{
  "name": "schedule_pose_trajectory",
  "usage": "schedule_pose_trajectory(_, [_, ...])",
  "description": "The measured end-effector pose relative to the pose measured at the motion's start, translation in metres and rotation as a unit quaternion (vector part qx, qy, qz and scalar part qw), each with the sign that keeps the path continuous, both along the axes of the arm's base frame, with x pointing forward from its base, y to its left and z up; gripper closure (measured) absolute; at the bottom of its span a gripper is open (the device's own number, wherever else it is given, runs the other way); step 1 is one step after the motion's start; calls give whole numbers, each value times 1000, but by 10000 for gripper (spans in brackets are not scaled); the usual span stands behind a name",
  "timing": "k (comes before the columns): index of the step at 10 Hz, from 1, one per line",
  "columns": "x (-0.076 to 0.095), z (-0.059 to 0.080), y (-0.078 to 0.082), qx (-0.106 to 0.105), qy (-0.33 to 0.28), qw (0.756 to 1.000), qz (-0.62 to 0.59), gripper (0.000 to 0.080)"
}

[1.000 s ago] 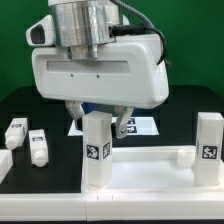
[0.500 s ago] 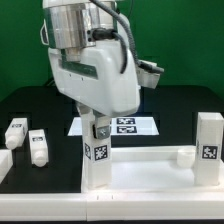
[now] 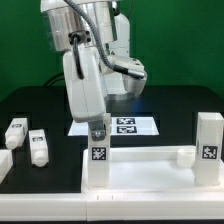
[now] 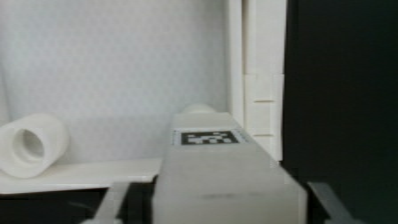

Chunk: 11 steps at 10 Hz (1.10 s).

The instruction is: Assemble desk

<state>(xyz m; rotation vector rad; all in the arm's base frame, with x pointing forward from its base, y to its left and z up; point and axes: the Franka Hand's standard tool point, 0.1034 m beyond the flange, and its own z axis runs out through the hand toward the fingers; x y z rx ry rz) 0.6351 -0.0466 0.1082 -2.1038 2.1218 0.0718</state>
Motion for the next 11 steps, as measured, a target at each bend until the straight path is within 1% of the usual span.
schedule_pose_trajectory(1, [0,1,-2,-9,-11,996,86,509])
schedule_pose_trajectory(2, [3,2,-3,-21,-33,982,187,509])
schedule_pose_trajectory(3, [3,3,3,-26,-37,971,235,293])
schedule_pose_trajectory(4, [3,3,7,-36,-37,957,284,293])
schedule_pose_trajectory(5, [3,2,6,-38,-41,947,316,172])
schedule_pose_trajectory(6, [3,2,5,-41,-45,935,349,172])
schedule_pose_trajectory(7, [2,2,5,-43,-49,921,384,154])
schedule_pose_trajectory(8, [3,2,4,-47,-53,903,424,154])
schedule_pose_trajectory(9, [3,4,4,-62,-57,850,519,154])
schedule_pose_trajectory(10, [3,4,4,-67,-63,800,593,151])
schedule_pose_trajectory(11, [2,2,3,-67,-65,779,620,151])
